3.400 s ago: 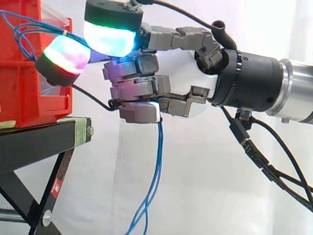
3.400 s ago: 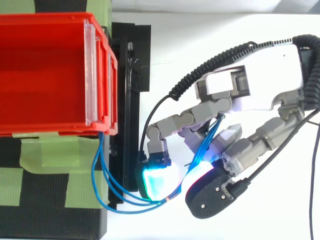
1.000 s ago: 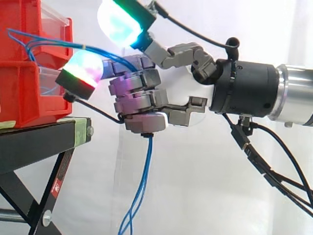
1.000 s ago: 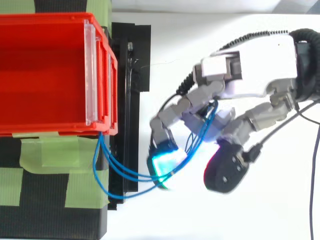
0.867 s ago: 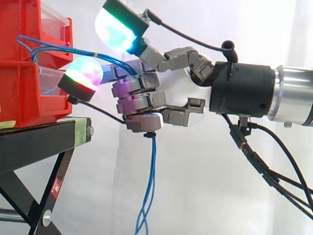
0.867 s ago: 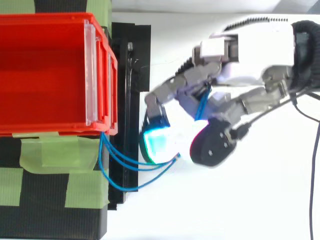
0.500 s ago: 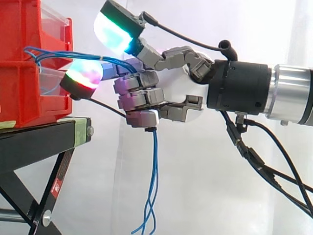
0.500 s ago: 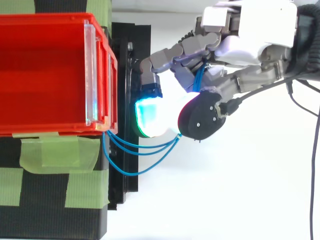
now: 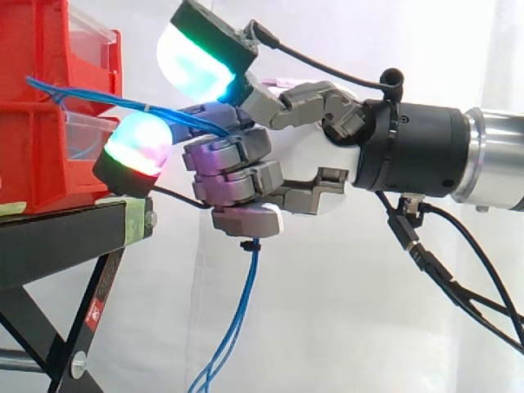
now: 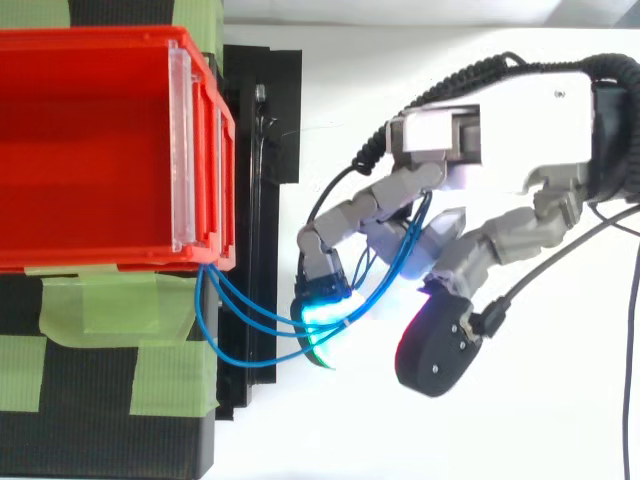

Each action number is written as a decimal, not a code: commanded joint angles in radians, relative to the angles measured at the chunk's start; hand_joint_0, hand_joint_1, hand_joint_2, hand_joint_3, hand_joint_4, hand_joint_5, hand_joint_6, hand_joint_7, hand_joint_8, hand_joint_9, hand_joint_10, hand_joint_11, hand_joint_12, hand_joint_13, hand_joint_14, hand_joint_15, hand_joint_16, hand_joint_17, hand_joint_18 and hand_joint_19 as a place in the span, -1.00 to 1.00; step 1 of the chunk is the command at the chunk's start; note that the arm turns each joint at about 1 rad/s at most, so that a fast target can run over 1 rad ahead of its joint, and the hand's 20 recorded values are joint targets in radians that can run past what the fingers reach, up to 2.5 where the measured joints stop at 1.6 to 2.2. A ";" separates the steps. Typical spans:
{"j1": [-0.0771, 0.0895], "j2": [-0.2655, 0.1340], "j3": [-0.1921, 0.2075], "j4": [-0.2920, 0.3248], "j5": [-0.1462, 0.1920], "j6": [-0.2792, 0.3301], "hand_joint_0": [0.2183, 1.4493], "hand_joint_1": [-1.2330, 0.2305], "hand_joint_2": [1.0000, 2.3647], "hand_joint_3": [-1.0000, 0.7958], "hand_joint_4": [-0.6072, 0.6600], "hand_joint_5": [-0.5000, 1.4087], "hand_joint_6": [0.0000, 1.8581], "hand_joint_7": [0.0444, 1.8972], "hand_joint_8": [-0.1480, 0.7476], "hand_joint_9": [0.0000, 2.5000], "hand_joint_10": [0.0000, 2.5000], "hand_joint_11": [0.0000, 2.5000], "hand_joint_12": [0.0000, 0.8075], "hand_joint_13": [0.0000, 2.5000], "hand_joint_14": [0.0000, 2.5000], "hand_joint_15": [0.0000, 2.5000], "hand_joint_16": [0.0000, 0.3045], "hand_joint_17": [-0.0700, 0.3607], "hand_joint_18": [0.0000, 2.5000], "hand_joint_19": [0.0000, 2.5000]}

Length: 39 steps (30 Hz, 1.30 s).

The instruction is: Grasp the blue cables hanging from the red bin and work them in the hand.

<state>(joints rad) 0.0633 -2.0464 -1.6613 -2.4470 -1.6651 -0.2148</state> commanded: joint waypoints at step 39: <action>0.007 -0.001 0.000 0.025 0.160 -0.014 0.04 -0.05 -0.99 -0.87 0.37 -0.08 -0.91 0.38 0.15 -0.45 1.00 0.55 0.03 -0.34 1.00 0.23 -0.69 -0.18 0.07 0.02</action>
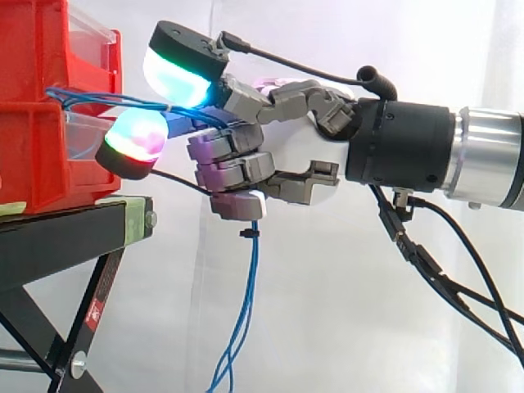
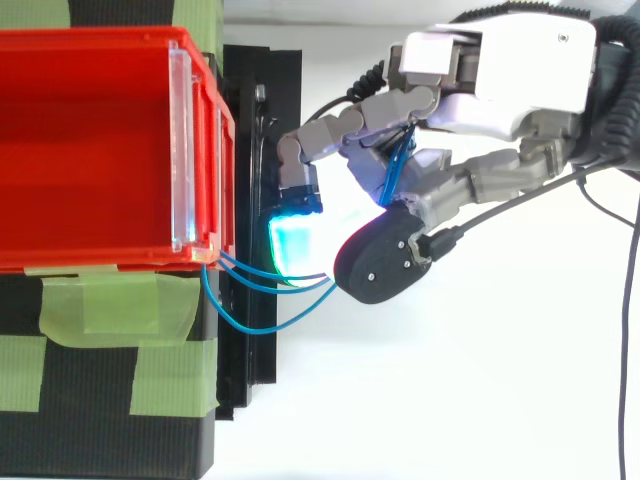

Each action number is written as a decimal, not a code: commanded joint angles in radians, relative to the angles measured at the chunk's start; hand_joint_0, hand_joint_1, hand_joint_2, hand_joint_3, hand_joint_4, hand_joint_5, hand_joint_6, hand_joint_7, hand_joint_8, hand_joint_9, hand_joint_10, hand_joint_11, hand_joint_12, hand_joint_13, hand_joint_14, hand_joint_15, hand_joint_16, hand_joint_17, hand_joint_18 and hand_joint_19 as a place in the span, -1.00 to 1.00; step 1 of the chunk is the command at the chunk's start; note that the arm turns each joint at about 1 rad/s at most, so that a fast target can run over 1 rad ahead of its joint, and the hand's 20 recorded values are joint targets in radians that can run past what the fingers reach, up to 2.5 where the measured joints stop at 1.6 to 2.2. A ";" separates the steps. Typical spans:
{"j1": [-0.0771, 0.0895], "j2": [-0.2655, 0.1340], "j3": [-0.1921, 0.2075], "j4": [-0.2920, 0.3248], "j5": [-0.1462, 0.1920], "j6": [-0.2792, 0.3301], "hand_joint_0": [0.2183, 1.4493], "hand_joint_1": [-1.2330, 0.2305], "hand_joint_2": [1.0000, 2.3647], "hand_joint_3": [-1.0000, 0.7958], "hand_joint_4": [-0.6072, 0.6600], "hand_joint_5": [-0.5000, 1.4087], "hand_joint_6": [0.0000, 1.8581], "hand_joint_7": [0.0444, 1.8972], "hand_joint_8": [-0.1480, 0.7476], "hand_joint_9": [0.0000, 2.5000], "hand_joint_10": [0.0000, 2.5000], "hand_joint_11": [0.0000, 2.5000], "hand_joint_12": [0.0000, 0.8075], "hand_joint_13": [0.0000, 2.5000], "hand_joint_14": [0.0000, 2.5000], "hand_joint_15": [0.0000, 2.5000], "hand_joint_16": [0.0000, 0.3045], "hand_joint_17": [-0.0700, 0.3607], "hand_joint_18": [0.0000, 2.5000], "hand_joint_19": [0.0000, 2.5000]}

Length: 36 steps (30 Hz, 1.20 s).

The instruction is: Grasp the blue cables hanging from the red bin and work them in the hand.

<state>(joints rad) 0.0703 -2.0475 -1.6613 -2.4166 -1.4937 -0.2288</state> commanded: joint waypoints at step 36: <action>0.000 0.000 0.000 -0.026 -0.054 -0.012 0.23 -0.13 -0.97 -0.51 0.37 -0.15 -0.99 0.32 0.13 -0.50 1.00 0.53 0.04 -0.35 1.00 0.23 -0.69 -0.19 0.06 0.06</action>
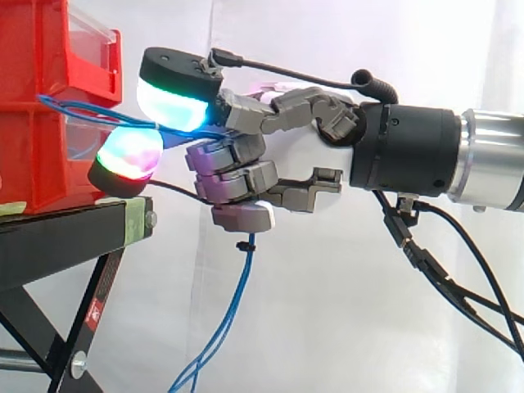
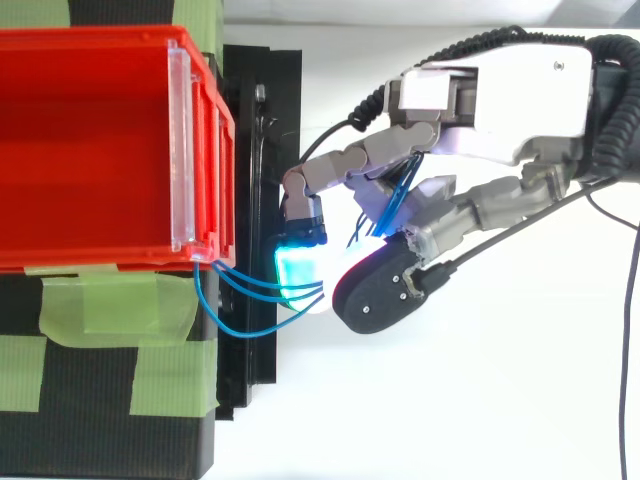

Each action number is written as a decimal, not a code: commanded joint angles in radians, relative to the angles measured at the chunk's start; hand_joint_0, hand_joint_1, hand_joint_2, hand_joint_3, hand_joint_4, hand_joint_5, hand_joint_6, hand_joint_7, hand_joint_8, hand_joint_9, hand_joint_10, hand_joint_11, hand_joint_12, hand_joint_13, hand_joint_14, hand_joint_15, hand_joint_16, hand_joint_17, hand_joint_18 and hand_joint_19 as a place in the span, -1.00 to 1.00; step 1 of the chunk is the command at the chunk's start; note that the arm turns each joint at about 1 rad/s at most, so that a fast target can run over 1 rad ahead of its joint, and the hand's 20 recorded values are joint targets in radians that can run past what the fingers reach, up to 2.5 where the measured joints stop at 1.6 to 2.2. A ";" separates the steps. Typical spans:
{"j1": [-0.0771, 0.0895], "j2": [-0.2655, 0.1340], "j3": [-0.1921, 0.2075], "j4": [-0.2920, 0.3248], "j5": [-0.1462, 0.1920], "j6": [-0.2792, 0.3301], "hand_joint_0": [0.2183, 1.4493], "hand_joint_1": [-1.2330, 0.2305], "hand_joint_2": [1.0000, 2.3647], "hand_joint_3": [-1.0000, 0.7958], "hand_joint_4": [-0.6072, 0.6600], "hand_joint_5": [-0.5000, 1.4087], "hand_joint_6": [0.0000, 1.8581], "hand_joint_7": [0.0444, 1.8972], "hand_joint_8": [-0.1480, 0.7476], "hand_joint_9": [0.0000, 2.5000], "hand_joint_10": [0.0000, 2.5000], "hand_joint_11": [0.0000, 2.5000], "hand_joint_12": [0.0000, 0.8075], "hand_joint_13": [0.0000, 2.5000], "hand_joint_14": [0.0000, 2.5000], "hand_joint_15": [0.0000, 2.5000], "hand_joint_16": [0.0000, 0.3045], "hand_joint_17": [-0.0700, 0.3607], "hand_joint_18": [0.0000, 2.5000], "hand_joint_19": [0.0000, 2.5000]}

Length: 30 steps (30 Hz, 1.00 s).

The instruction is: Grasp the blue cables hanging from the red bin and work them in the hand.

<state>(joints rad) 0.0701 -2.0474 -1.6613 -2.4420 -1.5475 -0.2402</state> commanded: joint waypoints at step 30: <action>-0.003 0.000 0.000 0.006 0.001 0.001 0.16 -0.19 -0.99 -0.81 0.40 -0.22 -0.99 0.28 0.15 -0.57 1.00 0.49 0.04 -0.40 1.00 0.21 -0.70 -0.20 0.00 0.06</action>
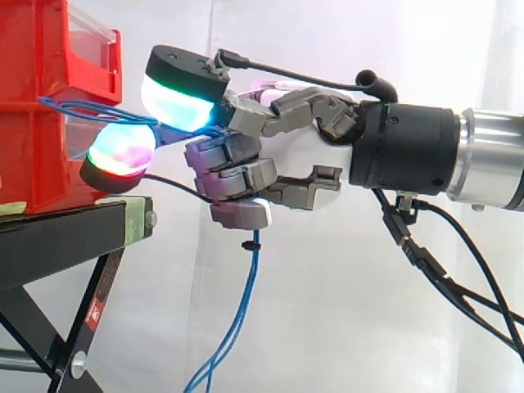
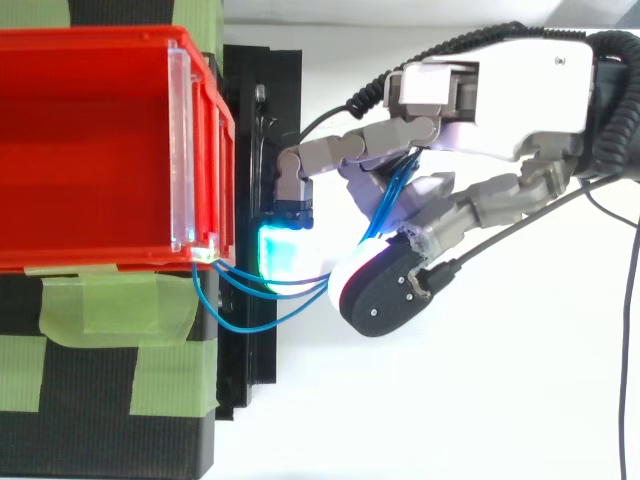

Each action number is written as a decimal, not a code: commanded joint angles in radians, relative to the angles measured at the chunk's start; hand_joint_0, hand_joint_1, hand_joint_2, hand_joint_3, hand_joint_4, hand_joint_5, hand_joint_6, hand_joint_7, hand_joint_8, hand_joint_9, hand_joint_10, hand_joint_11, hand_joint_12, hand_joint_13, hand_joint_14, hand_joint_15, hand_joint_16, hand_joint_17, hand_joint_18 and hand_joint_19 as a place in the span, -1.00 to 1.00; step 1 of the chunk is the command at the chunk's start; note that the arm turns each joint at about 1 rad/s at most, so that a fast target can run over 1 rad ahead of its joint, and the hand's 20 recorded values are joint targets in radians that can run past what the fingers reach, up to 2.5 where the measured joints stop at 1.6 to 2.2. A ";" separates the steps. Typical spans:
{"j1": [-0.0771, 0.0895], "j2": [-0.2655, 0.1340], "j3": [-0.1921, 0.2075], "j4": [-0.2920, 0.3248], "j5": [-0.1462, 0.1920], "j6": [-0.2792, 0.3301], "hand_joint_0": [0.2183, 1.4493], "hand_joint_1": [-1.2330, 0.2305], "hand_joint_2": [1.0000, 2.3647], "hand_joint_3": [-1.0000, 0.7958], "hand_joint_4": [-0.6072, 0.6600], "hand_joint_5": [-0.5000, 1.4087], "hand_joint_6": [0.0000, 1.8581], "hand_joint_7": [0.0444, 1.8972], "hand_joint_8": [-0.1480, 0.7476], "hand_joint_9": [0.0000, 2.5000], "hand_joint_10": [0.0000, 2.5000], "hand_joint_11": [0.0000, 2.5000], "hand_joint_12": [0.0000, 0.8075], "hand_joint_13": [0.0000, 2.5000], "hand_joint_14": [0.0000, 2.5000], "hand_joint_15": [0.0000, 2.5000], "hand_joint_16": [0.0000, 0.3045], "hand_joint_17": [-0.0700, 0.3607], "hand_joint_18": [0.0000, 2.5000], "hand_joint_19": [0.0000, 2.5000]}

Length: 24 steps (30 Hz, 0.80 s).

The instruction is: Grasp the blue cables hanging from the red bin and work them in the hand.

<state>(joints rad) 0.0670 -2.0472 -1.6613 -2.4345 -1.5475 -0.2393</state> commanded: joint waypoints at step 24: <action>0.002 0.001 0.000 -0.005 0.001 0.003 0.34 -0.14 -0.97 -0.46 0.39 -0.17 -0.99 0.30 0.14 -0.53 1.00 0.44 0.02 -0.37 1.00 0.18 -0.71 -0.21 0.02 0.02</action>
<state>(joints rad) 0.0684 -2.0465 -1.6613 -2.4390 -1.5462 -0.2369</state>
